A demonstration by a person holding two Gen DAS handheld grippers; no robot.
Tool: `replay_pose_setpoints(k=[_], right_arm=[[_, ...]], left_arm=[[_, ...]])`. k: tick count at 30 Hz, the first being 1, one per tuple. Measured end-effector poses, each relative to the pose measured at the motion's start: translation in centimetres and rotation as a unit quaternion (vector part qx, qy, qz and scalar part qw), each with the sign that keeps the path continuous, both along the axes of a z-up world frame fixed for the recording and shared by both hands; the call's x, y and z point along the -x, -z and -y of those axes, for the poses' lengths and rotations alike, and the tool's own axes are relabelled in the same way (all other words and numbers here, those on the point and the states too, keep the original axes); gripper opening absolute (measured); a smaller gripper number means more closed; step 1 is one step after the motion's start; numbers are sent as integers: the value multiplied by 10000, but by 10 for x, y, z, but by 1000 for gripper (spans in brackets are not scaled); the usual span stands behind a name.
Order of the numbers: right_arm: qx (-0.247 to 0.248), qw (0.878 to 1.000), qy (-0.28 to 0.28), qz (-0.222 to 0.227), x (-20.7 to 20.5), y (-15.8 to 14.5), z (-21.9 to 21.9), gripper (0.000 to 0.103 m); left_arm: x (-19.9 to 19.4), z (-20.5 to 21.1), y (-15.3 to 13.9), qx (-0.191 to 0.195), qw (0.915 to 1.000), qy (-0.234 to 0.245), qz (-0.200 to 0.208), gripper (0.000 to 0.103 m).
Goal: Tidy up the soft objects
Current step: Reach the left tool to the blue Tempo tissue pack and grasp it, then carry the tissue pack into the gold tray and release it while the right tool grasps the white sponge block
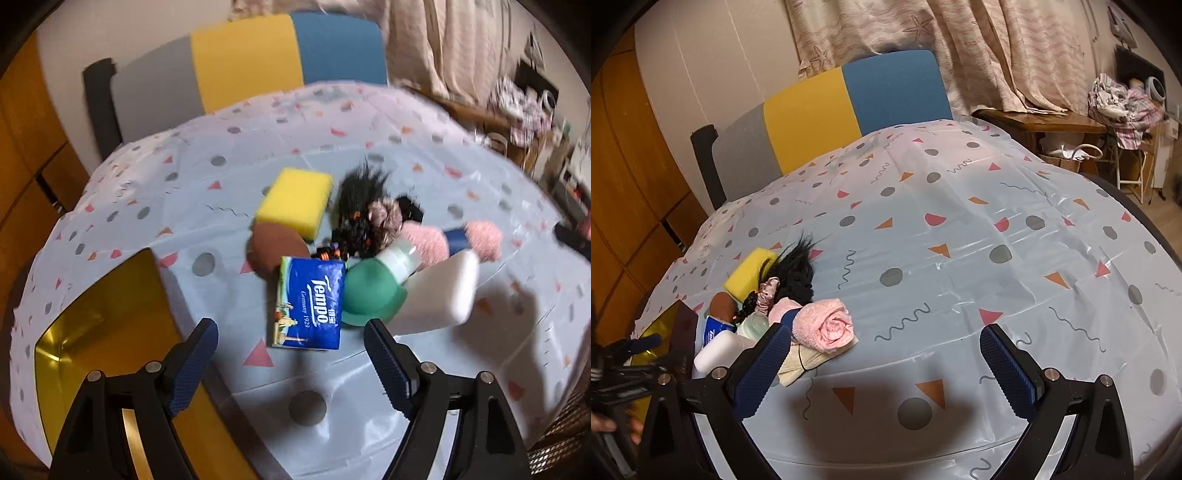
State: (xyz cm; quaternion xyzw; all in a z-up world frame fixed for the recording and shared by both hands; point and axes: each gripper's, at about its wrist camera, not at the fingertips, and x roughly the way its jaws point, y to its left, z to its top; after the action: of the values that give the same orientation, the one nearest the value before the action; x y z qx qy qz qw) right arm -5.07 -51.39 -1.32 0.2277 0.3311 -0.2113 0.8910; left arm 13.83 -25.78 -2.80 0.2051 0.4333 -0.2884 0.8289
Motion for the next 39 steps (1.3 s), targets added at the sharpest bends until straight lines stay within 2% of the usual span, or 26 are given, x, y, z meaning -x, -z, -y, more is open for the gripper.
replay_pose_setpoints(k=[3, 7, 11, 18, 20, 22, 24, 26, 29, 33, 39], right_arm=[[-88, 10000, 37, -1, 0, 2, 3, 103], [-122, 9999, 74, -6, 0, 2, 6, 103], [-150, 9999, 75, -17, -1, 3, 8, 103], [-62, 10000, -18, -25, -3, 2, 4, 103], [-49, 10000, -49, -57, -5, 3, 4, 103], [-33, 9999, -79, -102, -6, 4, 2, 103], [-11, 9999, -99, -121, -7, 5, 1, 103], [33, 9998, -103, -151, -7, 5, 0, 103], [46, 9998, -91, -177, -8, 6, 0, 103], [90, 9997, -83, -222, -9, 7, 0, 103], [59, 9993, -120, -362, -12, 12, 1, 103]], left_arm=[[-12, 7, 13, 82, 9992, -14, -395, 83], [-27, 13, 20, 77, 9982, -113, -582, 83], [-31, 22, 22, 66, 9983, 32, -580, 83], [-45, 32, 38, -135, 9985, -112, -526, 81], [-46, 32, 41, -80, 9986, -108, -504, 80], [-47, 30, 42, -14, 9984, -173, -540, 74], [-47, 31, 45, -1, 9982, -159, -580, 54], [-46, 33, 50, -144, 9983, -175, -542, 53], [-42, 31, 54, -93, 9984, -153, -541, 53], [-42, 27, 53, 29, 9979, -256, -587, 52], [-27, 12, 35, 321, 9984, -304, -352, 52]])
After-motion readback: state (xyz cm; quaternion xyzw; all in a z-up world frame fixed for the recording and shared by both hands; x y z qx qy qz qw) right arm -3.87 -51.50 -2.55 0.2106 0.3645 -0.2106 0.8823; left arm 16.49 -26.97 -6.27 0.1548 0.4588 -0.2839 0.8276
